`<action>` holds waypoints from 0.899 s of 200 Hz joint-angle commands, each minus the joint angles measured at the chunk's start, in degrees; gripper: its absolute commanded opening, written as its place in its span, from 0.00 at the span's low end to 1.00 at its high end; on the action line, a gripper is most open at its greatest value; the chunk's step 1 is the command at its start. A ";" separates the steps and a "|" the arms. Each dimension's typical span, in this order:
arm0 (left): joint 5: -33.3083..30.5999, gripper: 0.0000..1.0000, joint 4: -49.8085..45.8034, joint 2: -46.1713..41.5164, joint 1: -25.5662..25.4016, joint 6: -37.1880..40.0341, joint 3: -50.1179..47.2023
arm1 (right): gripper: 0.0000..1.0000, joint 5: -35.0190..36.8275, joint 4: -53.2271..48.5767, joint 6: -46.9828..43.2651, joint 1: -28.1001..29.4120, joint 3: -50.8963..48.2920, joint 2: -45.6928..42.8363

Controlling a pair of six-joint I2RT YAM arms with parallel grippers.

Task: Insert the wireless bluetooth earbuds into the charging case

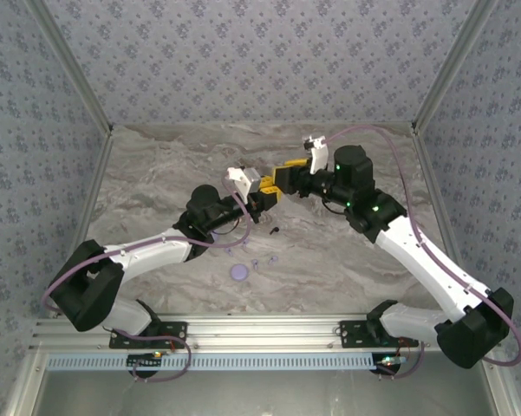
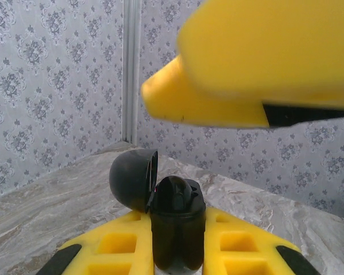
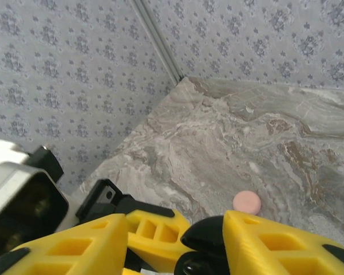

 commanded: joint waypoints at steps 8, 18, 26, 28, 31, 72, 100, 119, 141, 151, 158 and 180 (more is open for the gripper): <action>-2.19 0.00 2.51 -1.69 -0.35 1.33 -0.74 | 0.71 -0.14 -6.35 -1.13 -2.68 2.72 -3.22; -3.08 0.00 1.39 -2.89 -0.37 2.39 -1.56 | 0.86 -0.30 -8.29 -1.77 -4.07 2.50 -3.94; -3.49 0.00 0.43 -3.92 -0.38 3.15 -2.12 | 0.99 -0.14 -9.52 -1.82 -5.33 1.75 -4.56; -3.54 0.00 0.22 -4.22 -0.35 3.32 -2.26 | 1.00 -0.13 -9.73 -1.77 -5.63 1.53 -4.72; -3.74 0.00 -0.03 -4.56 -0.37 3.63 -2.56 | 1.00 -0.25 -10.07 -1.73 -6.14 1.20 -4.89; -6.15 0.00 -3.24 -9.75 -0.37 6.88 -5.03 | 1.00 -4.50 -12.71 1.76 -11.71 -3.66 -3.13; -7.69 0.00 -6.43 -13.64 -0.38 8.93 -5.99 | 1.00 -4.12 -16.81 1.88 -10.77 -4.07 3.21; -8.92 0.00 -8.03 -16.35 -0.38 10.09 -6.93 | 0.94 -1.54 -19.87 0.90 -8.96 -3.04 8.13; -10.44 0.00 -9.95 -19.39 -0.36 11.32 -7.98 | 0.80 2.09 -21.51 1.10 -6.09 -1.51 13.97; -11.05 0.00 -10.78 -20.55 -0.38 11.82 -8.40 | 0.73 2.90 -21.41 2.21 -4.95 -1.00 16.51; -11.39 0.00 -11.14 -21.26 -0.37 11.99 -8.68 | 0.71 3.54 -21.19 3.16 -4.10 -0.73 18.42; -12.11 0.00 -11.45 -23.09 -0.38 12.28 -9.68 | 0.73 8.07 -20.17 3.81 -0.68 -0.08 23.73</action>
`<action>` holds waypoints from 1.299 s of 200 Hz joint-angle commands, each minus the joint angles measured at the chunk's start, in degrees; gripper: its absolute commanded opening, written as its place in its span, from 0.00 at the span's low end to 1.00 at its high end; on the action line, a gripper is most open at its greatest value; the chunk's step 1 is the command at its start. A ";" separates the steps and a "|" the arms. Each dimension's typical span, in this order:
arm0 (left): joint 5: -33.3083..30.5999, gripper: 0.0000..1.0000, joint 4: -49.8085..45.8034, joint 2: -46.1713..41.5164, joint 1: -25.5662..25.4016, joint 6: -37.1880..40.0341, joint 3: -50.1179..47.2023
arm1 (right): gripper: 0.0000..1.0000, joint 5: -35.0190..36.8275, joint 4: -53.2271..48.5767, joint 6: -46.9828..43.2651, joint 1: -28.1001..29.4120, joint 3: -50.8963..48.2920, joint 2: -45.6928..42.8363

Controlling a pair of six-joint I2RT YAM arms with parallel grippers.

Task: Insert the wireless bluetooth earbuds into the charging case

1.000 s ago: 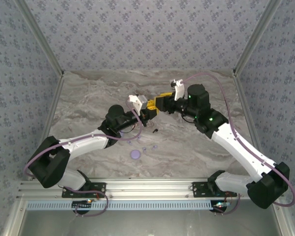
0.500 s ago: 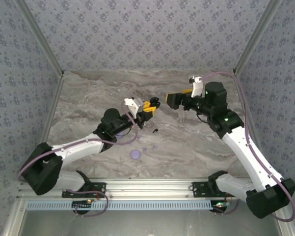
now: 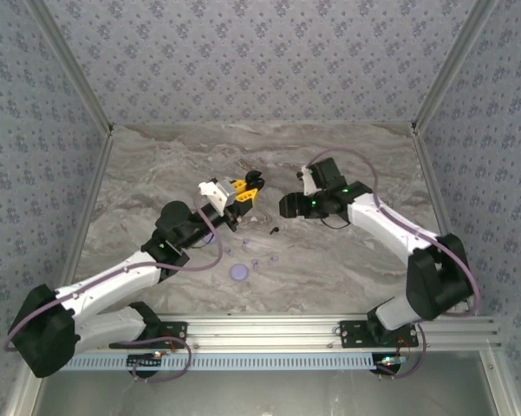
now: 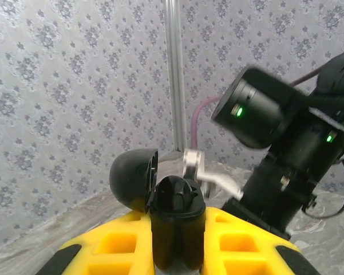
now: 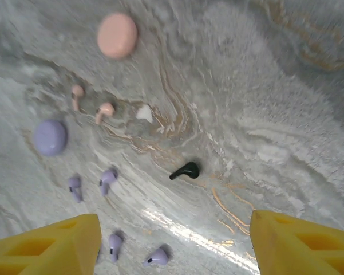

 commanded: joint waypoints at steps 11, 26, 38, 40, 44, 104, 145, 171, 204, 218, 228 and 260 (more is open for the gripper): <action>-2.16 0.00 -1.24 -2.83 -0.38 1.78 -1.21 | 0.73 8.21 -0.37 1.70 4.50 2.94 6.27; -2.14 0.00 -1.89 -3.27 -0.35 1.78 -1.30 | 0.74 10.64 0.20 1.07 6.39 4.52 10.03; -2.03 0.00 -2.62 -3.61 -0.37 1.76 -1.22 | 0.75 12.93 -0.27 0.14 7.63 6.24 13.75; -2.02 0.00 -2.69 -3.68 -0.38 1.71 -1.22 | 0.75 13.14 -0.38 0.08 7.82 6.24 14.26; -1.95 0.00 -2.77 -3.80 -0.38 1.70 -1.22 | 0.74 13.65 -0.50 -0.16 8.11 8.12 15.18; -2.34 0.00 -3.84 -4.57 -0.37 1.87 -0.84 | 0.71 19.06 -4.22 -2.04 11.28 14.62 23.27; -2.42 0.00 -3.73 -4.27 -0.37 1.94 -0.82 | 0.65 18.25 -5.02 -2.05 11.39 13.35 24.35; -2.43 0.00 -3.84 -4.13 -0.38 1.96 -0.78 | 0.61 18.26 -5.35 -2.14 11.55 12.50 24.31; -2.43 0.00 -4.06 -4.26 -0.37 2.06 -0.73 | 0.61 18.06 -5.85 -2.14 11.94 11.37 24.22; -2.51 0.00 -4.15 -4.26 -0.37 2.11 -0.78 | 0.59 18.05 -5.92 -2.05 12.00 10.83 24.16; -2.50 0.00 -4.15 -4.17 -0.38 2.10 -0.69 | 0.58 18.16 -6.10 -2.05 12.09 10.56 24.13; -2.51 0.00 -4.14 -3.88 -0.33 2.04 -0.55 | 0.55 18.23 -6.22 -1.98 12.23 9.76 23.77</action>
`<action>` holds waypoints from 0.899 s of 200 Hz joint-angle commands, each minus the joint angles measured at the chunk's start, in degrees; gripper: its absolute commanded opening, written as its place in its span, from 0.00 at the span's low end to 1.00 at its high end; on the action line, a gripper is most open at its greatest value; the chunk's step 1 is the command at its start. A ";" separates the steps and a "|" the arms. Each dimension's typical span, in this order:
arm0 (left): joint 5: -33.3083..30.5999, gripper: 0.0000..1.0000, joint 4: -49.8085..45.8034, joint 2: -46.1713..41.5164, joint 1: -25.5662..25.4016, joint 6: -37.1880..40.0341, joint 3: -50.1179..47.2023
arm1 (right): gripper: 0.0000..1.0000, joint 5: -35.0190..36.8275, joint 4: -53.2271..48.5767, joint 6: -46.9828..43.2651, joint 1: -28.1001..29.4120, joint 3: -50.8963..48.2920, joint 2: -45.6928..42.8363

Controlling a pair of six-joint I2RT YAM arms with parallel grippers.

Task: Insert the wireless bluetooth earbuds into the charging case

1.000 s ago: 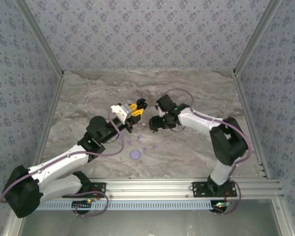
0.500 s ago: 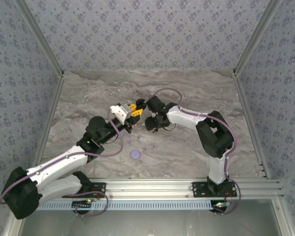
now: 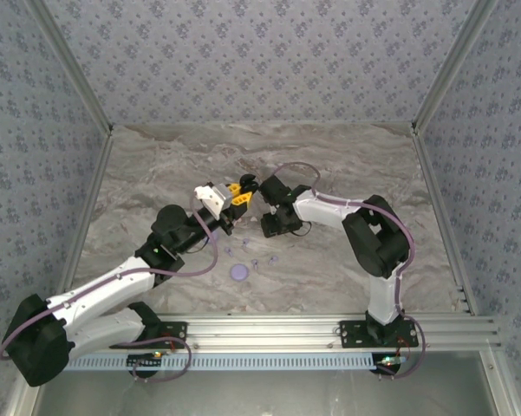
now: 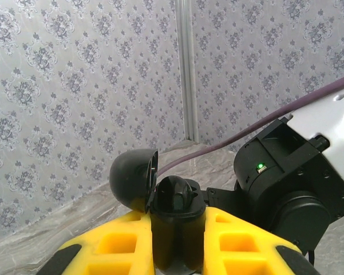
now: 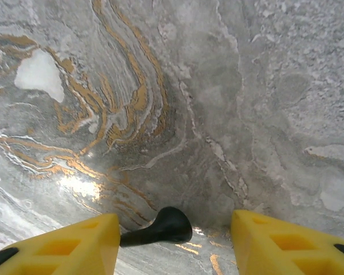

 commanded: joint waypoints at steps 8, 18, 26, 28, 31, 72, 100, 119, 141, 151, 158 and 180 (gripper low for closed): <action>-0.39 0.00 0.24 -0.35 -0.38 0.77 0.83 | 0.54 0.84 -2.15 -0.19 0.51 -0.98 0.03; -0.41 0.00 0.25 -0.34 -0.38 0.83 0.84 | 0.52 0.75 -2.25 -0.19 0.44 -1.06 -0.13; -0.37 0.00 0.24 -0.41 -0.38 0.80 0.82 | 0.51 0.61 -2.41 -0.19 0.51 -1.12 -0.31; -0.40 0.00 0.24 -0.43 -0.38 0.75 0.82 | 0.51 0.69 -2.41 -0.19 0.51 -1.14 -0.32; -0.41 0.00 0.24 -0.43 -0.38 0.78 0.83 | 0.50 0.64 -2.49 -0.19 0.51 -1.14 -0.39; -0.49 0.00 0.19 -0.43 -0.38 0.84 0.84 | 0.44 0.20 -3.51 -0.36 0.43 -1.24 -1.29; -0.49 0.00 0.18 -0.34 -0.34 0.87 0.73 | 0.44 -0.03 -3.93 -0.37 0.43 -0.97 -2.46; -0.49 0.00 0.16 -0.34 -0.38 0.95 0.69 | 0.44 -0.24 -3.74 -0.37 0.33 -0.15 -2.88; -0.55 0.00 0.24 -0.38 -0.38 0.91 0.56 | 0.43 -0.16 -3.43 -0.23 0.33 1.03 -2.07; -0.50 0.00 0.24 -0.48 -0.38 0.81 0.54 | 0.43 -0.30 -3.29 -0.10 0.27 1.44 -1.47; -0.50 0.00 0.25 -0.47 -0.38 0.80 0.47 | 0.43 -0.44 -3.21 -0.10 0.33 1.77 -1.01; -0.52 0.00 0.24 -0.61 -0.38 0.85 0.47 | 0.40 -0.16 -3.13 -0.08 0.33 2.80 0.52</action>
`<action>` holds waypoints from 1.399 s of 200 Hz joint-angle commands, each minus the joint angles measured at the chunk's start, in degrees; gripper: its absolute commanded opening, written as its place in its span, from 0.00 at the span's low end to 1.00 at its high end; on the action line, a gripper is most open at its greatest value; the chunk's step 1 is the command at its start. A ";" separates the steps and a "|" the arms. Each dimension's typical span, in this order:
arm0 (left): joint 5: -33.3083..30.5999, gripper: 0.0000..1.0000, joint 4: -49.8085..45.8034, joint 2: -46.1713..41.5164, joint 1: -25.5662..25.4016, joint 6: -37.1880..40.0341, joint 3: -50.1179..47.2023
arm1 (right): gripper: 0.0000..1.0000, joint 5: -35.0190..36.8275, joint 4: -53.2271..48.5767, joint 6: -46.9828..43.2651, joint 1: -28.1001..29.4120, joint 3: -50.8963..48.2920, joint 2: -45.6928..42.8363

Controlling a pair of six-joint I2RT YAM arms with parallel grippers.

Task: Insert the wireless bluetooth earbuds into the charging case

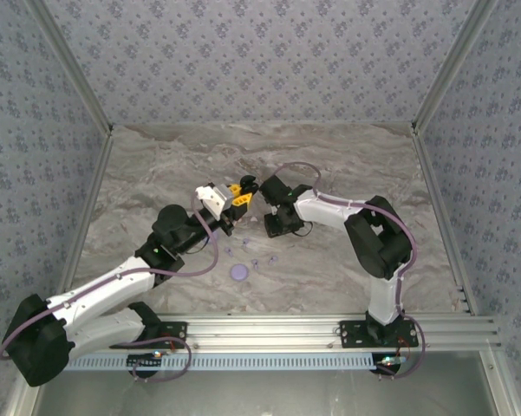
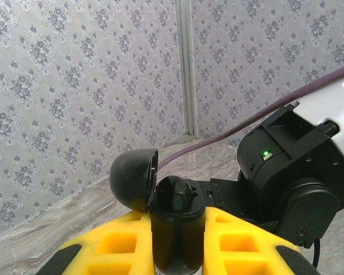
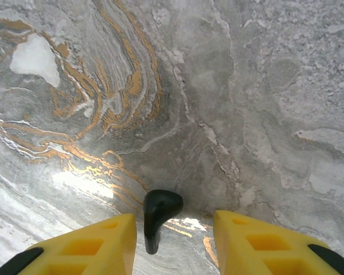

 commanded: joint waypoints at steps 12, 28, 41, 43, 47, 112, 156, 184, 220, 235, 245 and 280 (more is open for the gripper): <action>-0.55 0.00 1.34 -0.53 -0.37 0.58 0.47 | 0.38 -0.31 -1.15 0.12 0.40 2.98 1.83; -0.59 0.00 1.34 -0.47 -0.38 0.63 0.51 | 0.38 -0.18 -1.03 0.13 0.47 3.60 2.51; -0.59 0.00 1.34 -0.43 -0.36 0.60 0.54 | 0.37 0.09 -1.22 0.11 0.50 3.89 2.99; -0.55 0.00 1.34 -0.39 -0.37 0.63 0.49 | 0.37 0.18 -1.22 0.13 0.57 3.95 3.09; -0.54 0.00 1.34 -0.43 -0.31 0.58 0.51 | 0.37 0.21 -1.21 0.14 0.59 3.92 3.24; -0.74 0.00 1.33 -0.17 -0.29 0.68 0.51 | 0.29 -0.85 -1.51 0.18 0.90 3.77 4.76; -0.81 0.00 1.34 -0.16 -0.38 0.74 0.38 | 0.23 -0.57 -2.35 0.24 0.98 3.21 2.95; -0.73 0.00 1.58 0.01 -0.37 0.43 0.38 | 0.23 0.76 -2.35 0.18 0.44 2.31 -1.75; 0.88 0.00 3.99 2.29 -0.38 -1.25 0.72 | 0.23 1.62 0.16 0.38 -2.77 -1.84 -13.09; 1.88 0.00 5.24 3.83 -0.38 -2.07 1.20 | 0.23 1.55 1.60 0.62 -4.79 -3.55 -19.40; 2.49 0.00 6.14 5.01 -0.38 -2.70 1.56 | 0.23 0.67 2.83 0.65 -6.27 -5.88 -23.77; 5.23 0.00 9.00 9.78 -0.38 -4.74 3.43 | 0.23 -4.12 5.97 0.60 -10.90 -6.97 -37.58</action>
